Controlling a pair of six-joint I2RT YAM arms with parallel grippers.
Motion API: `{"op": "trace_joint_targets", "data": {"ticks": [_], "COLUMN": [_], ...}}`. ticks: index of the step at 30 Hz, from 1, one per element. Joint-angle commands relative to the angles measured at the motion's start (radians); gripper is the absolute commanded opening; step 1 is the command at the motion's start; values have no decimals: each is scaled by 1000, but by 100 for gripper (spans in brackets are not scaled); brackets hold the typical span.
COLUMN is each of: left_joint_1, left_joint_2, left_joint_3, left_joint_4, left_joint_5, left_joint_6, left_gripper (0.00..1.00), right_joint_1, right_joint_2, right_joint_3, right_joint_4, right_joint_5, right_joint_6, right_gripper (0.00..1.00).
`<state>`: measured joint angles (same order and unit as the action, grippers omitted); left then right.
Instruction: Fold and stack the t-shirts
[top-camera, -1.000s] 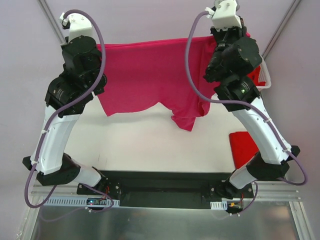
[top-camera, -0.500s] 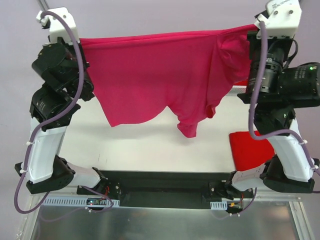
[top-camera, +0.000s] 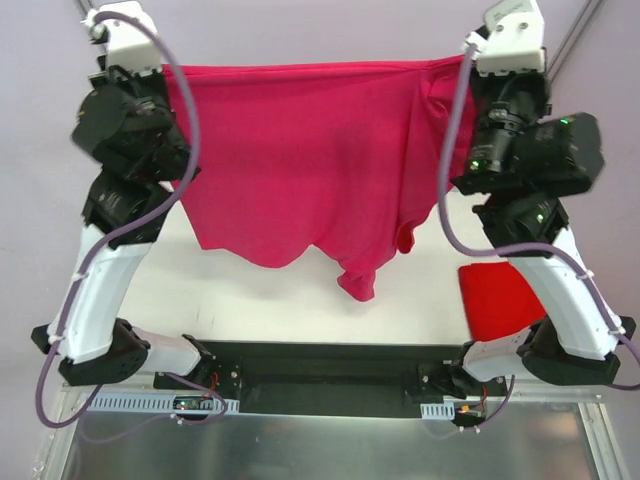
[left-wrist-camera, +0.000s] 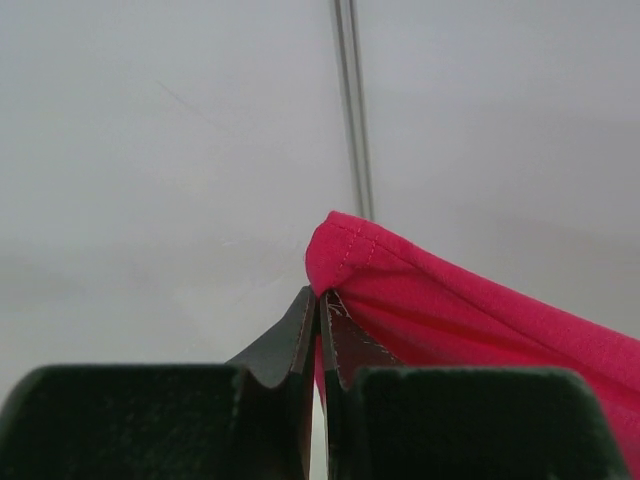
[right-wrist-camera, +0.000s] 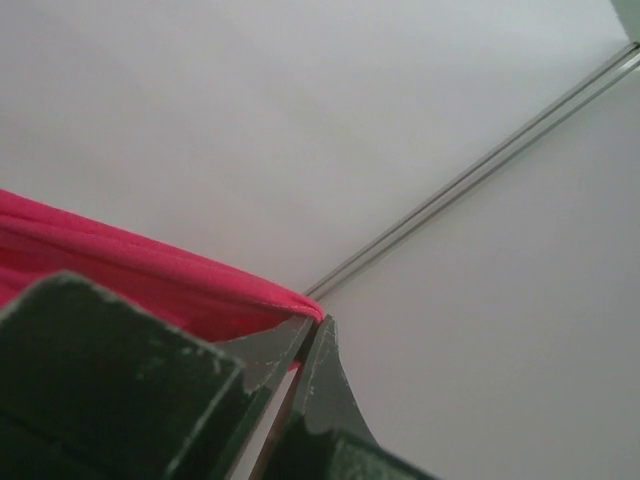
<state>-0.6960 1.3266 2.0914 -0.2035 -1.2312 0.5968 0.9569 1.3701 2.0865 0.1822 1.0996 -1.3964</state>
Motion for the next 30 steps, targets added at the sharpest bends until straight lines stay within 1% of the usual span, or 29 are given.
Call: {"op": "trace_joint_targets", "data": {"ticks": [1,2,3,4,5,6,8,9,11,14,15,17,21,26,29,30], "left_joint_1": [121,137,148,150,150,151,164,168,176,176,174,161,156,136,101,72], "left_joint_2": [100,126,158,228,259,287,359,381,428,451,450,425,382,333,321,307], "left_joint_3": [-41,-28,46,97,143,229,292,355,404,487,498,492,452,351,302,282], "left_joint_4": [124,121,124,124,121,122,122,124,145,200,228,253,274,274,274,274], "left_joint_5": [42,59,59,64,71,82,128,142,194,269,283,305,302,274,234,223], "left_joint_6": [77,63,76,89,95,100,98,101,110,130,132,135,162,158,178,184], "left_gripper": [0,0,0,0,0,0,0,0,0,0,0,0,0,0,0,0], "right_joint_1": [-183,-226,-301,-329,-349,-375,-400,-421,-437,-448,-448,-448,-440,-397,-371,-365], "right_joint_2": [29,44,62,85,134,156,232,263,303,331,348,354,324,271,229,213], "right_joint_3": [19,58,90,115,156,174,216,259,303,300,344,382,377,311,241,219], "right_joint_4": [-271,-353,-469,-499,-513,-523,-523,-523,-517,-408,-389,-389,-385,-389,-414,-443], "right_joint_5": [-45,-131,-171,-199,-242,-262,-315,-329,-368,-427,-437,-460,-465,-436,-417,-409], "right_joint_6": [297,468,541,581,618,626,639,651,655,631,626,639,645,616,628,634], "right_gripper": [1,1,1,1,1,1,1,1,1,1,1,1,1,1,1,1]}}
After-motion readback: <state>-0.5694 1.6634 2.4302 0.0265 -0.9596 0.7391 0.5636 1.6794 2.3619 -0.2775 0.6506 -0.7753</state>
